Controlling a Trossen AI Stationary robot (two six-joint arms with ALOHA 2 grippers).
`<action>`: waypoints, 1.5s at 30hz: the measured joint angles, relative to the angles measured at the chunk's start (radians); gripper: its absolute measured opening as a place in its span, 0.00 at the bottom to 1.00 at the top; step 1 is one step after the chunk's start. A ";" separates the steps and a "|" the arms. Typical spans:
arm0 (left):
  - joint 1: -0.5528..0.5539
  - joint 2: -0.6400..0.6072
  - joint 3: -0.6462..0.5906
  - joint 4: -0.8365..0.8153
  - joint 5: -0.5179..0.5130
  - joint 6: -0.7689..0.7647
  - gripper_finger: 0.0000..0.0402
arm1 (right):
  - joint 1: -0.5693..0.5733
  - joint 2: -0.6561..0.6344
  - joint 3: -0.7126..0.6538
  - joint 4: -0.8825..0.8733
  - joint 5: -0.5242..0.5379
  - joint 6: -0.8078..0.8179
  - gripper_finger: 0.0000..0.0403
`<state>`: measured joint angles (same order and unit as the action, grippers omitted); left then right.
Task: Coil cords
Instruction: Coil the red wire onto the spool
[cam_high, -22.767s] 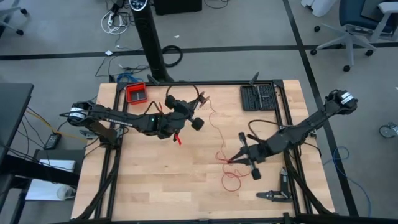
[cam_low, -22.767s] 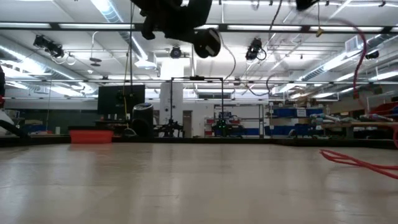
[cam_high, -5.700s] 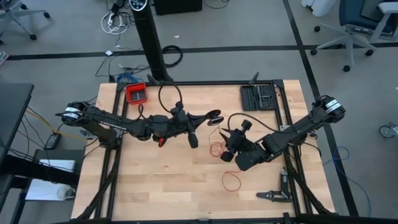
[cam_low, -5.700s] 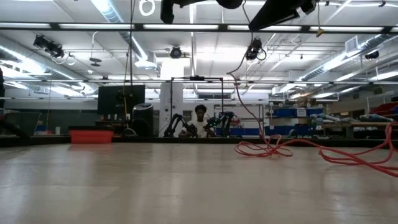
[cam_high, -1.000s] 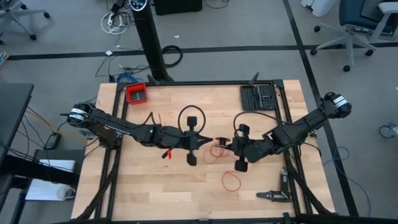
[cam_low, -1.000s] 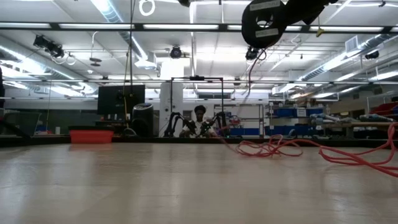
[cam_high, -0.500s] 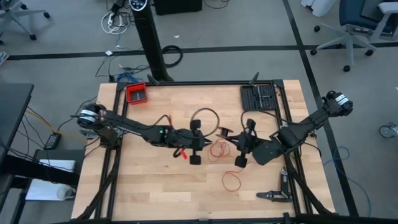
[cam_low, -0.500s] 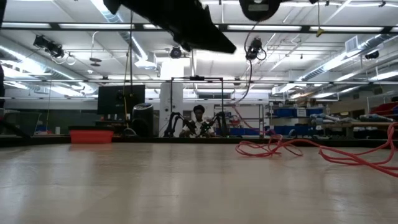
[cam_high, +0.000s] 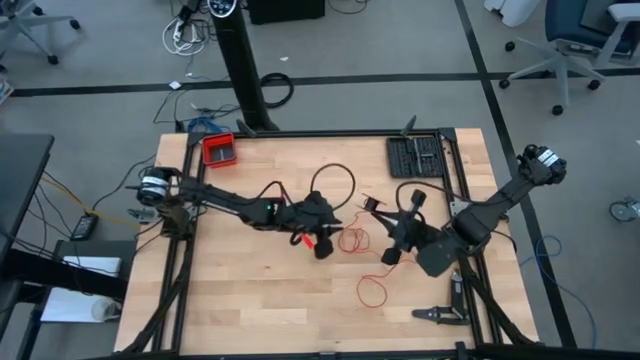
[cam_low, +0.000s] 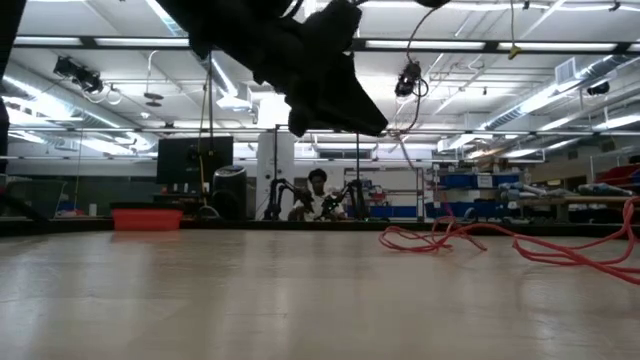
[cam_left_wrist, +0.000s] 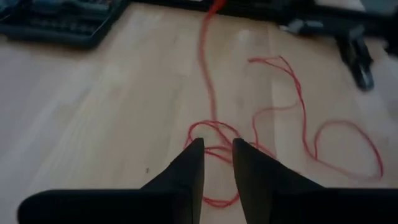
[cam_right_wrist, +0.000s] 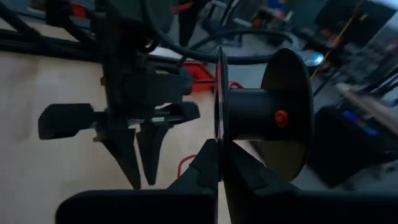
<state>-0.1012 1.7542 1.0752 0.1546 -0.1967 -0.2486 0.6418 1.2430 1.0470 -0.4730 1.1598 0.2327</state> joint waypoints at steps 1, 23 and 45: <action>0.006 0.000 0.000 0.013 0.000 -0.032 0.22 | 0.006 0.000 0.000 0.002 0.022 -0.012 0.01; -0.003 0.000 0.000 0.099 0.079 -0.473 0.22 | 0.005 0.014 0.000 0.054 0.127 -0.123 0.01; -0.029 0.091 0.001 0.221 0.164 -0.563 0.22 | 0.019 0.015 0.000 0.052 0.119 -0.122 0.01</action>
<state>-0.1301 1.8450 1.0763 0.3755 -0.0331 -0.8115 0.6613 1.2579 1.0473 -0.4211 1.2789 0.1110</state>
